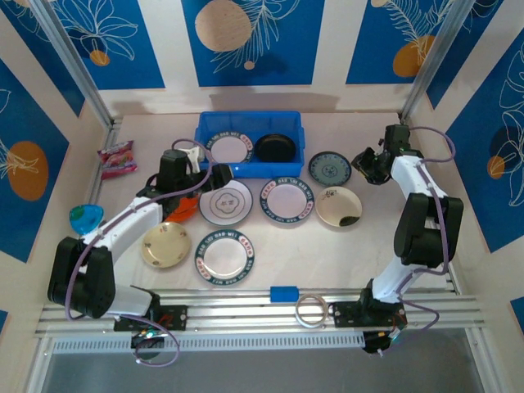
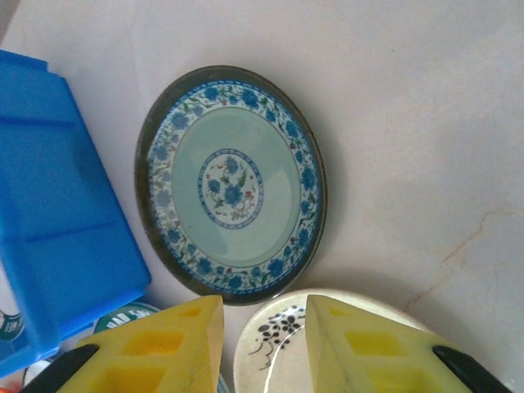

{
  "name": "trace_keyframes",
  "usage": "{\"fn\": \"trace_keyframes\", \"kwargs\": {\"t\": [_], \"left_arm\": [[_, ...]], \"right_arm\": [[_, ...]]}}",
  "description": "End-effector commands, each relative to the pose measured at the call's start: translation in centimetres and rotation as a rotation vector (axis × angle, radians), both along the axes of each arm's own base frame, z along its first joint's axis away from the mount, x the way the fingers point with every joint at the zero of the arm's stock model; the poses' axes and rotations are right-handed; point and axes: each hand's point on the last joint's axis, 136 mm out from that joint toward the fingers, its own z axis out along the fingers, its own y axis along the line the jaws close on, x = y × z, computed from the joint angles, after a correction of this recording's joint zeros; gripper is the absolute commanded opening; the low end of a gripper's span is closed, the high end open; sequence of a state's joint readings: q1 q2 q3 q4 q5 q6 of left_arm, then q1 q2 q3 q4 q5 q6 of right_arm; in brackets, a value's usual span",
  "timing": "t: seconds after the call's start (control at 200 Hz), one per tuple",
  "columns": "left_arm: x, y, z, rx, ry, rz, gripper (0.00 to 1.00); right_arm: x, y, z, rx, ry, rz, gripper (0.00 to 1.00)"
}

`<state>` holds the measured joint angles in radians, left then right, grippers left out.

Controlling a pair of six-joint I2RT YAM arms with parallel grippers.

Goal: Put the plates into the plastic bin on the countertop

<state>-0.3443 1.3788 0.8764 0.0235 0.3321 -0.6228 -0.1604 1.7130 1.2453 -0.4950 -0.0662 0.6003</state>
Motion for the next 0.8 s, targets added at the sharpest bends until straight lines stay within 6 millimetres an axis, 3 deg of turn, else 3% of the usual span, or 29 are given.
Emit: {"fn": "trace_keyframes", "kwargs": {"t": [0.0,0.345,0.795], "left_arm": [[0.4,-1.1,1.7,-0.033,-0.041,-0.023,0.86],[0.5,-1.5,1.4,-0.036,-0.033,-0.029,0.86],[0.8,-1.8,0.9,-0.037,-0.028,-0.034,0.86]], "right_arm": [[0.6,-0.3,-1.2,0.005,0.029,-0.001,0.29],[1.3,-0.5,-3.5,-0.026,0.113,0.017,0.27],[2.9,0.0,-5.8,-0.057,0.172,0.072,0.32]]}}
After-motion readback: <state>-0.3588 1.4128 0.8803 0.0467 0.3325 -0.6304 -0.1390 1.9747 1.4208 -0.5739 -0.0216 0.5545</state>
